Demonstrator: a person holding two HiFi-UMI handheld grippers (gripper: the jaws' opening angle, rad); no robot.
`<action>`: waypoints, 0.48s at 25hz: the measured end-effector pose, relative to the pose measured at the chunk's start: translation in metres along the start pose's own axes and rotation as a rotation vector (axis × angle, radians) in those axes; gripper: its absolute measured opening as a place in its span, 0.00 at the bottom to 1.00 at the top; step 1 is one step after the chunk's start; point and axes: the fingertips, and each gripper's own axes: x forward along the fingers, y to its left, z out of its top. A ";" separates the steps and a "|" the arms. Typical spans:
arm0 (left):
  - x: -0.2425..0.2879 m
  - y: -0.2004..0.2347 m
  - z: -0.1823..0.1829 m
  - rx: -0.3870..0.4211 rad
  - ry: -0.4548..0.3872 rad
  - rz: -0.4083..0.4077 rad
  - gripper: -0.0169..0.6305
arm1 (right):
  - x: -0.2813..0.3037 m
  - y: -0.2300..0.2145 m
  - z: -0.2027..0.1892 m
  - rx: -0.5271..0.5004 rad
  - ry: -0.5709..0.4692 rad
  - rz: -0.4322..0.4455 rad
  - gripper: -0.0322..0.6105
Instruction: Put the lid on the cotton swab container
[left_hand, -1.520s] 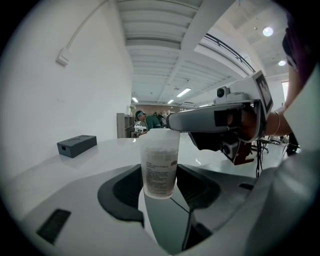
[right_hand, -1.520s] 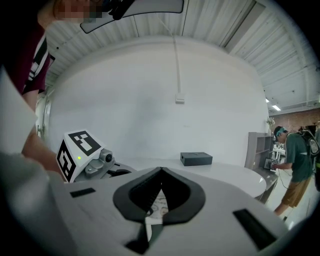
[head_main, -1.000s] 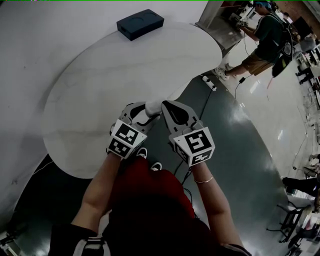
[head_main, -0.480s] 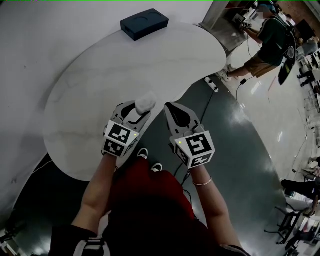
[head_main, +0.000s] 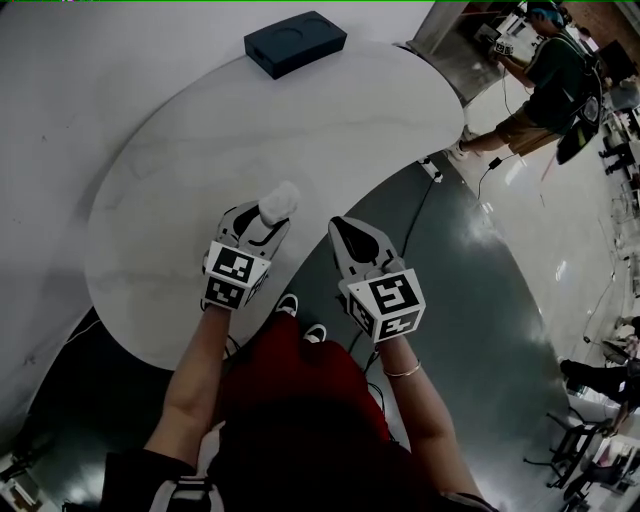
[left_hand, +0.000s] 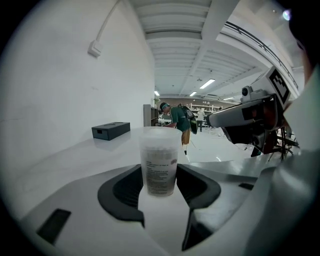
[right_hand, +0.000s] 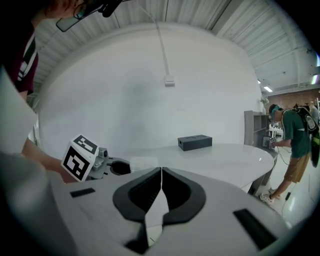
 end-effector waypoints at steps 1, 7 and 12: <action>0.001 0.002 -0.001 -0.001 0.001 0.005 0.38 | 0.001 0.000 -0.001 0.005 0.004 0.001 0.08; 0.013 0.017 -0.011 -0.019 0.009 0.030 0.38 | 0.011 -0.005 -0.013 0.034 0.033 -0.004 0.08; 0.023 0.023 -0.020 -0.029 0.029 0.040 0.38 | 0.015 -0.011 -0.021 0.045 0.061 -0.007 0.08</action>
